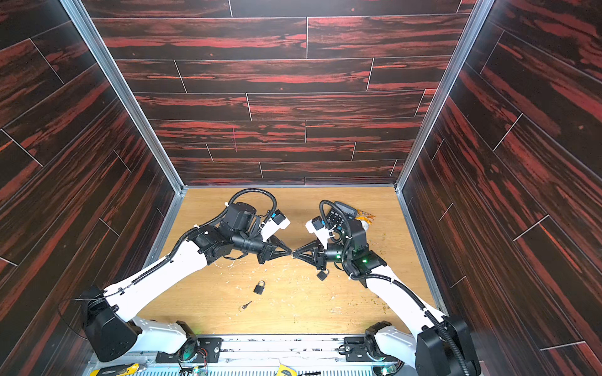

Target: Unlock with the key

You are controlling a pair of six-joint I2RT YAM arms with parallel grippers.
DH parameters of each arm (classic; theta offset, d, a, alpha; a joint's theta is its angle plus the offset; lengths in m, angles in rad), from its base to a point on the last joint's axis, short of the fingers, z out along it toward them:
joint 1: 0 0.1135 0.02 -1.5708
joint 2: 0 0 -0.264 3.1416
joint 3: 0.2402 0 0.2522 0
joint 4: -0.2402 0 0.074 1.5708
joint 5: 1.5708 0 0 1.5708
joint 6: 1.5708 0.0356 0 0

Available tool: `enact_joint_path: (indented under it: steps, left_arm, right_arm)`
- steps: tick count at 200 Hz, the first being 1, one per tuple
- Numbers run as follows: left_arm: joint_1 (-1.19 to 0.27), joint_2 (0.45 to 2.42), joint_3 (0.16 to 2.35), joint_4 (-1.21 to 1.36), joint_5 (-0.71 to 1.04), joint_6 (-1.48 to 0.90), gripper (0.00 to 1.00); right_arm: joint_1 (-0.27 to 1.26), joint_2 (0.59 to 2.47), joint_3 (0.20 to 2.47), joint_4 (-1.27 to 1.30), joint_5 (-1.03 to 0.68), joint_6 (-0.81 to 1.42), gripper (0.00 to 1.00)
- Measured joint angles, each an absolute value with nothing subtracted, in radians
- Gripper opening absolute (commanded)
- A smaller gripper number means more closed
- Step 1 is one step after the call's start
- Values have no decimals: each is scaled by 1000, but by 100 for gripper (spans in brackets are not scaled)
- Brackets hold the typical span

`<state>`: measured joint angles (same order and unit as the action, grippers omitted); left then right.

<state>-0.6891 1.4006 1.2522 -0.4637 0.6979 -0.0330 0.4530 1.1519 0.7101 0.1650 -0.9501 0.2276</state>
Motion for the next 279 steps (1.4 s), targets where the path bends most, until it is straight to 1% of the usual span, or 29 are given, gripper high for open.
enact_joint_path:
  steps: [40, 98, 144, 169, 176, 185, 195, 230, 246, 279]
  left_arm:
    - [-689, 1410, 1260, -476, 700, -33, 0]
    - [-688, 1420, 1271, -486, 699, -33, 0]
    - [-689, 1421, 1283, -501, 694, -33, 0]
    - [-689, 1421, 1285, -501, 677, -29, 22]
    - [-689, 1421, 1285, -496, 668, -29, 31]
    - [-689, 1420, 1285, -488, 654, -34, 40]
    - [-689, 1420, 1285, -478, 641, -47, 46]
    - [-688, 1396, 1272, -418, 580, -87, 50]
    - [-686, 1359, 1231, -364, 550, -122, 53]
    - [-686, 1298, 1147, -265, 443, -222, 54]
  right_arm:
    - [451, 1160, 711, 160, -958, 225, 11]
    - [447, 1160, 712, 147, -962, 207, 3]
    - [447, 1158, 714, 146, -968, 208, 0]
    - [447, 1153, 713, 144, -965, 229, 0]
    - [447, 1150, 713, 141, -960, 236, 0]
    - [447, 1143, 712, 135, -956, 249, 0]
    - [446, 1133, 710, 129, -947, 263, 0]
    - [434, 1070, 677, 92, -887, 319, 0]
    - [424, 1038, 669, 50, -842, 345, 0]
    - [392, 968, 646, -41, -734, 421, 0]
